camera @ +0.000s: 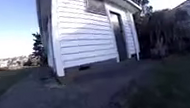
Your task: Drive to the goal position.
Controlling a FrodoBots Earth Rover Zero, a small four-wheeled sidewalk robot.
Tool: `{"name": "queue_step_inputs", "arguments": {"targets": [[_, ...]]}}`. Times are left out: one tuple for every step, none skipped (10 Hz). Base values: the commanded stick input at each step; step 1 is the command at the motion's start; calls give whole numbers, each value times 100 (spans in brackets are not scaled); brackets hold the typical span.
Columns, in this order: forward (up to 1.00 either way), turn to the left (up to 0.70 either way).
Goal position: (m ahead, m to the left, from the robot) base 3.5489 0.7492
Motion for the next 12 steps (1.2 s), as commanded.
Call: {"name": "queue_step_inputs", "arguments": {"targets": [[50,27],[50,9],[50,2],[50,0],[50,0],[50,0],[50,0],[50,0],[50,0],[50,0],[50,0],[50,0]]}}
